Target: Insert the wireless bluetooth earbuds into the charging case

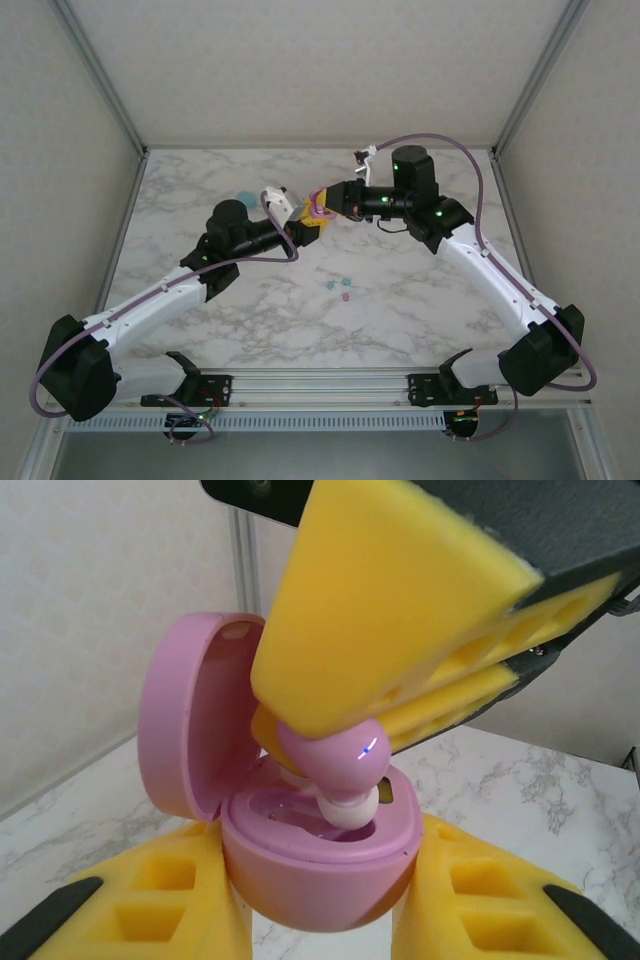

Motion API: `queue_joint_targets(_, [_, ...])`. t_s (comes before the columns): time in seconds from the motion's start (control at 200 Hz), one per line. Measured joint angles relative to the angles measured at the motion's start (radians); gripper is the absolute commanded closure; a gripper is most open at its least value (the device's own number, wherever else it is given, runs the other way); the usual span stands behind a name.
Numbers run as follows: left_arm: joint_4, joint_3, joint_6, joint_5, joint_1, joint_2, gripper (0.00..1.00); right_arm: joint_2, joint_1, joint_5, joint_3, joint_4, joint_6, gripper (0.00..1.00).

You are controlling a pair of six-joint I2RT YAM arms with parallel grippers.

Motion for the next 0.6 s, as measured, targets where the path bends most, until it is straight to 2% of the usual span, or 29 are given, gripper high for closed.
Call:
queue_joint_targets(0.25, [0.001, 0.000, -0.004, -0.016, 0.000, 0.000, 0.83, 0.007, 0.015, 0.020, 0.017, -0.016, -0.017, 0.79])
queue_joint_targets(0.601, [-0.004, 0.000, -0.004, -0.039, -0.006, 0.000, 0.83, 0.032, 0.040, 0.101, 0.086, -0.137, -0.080, 0.76])
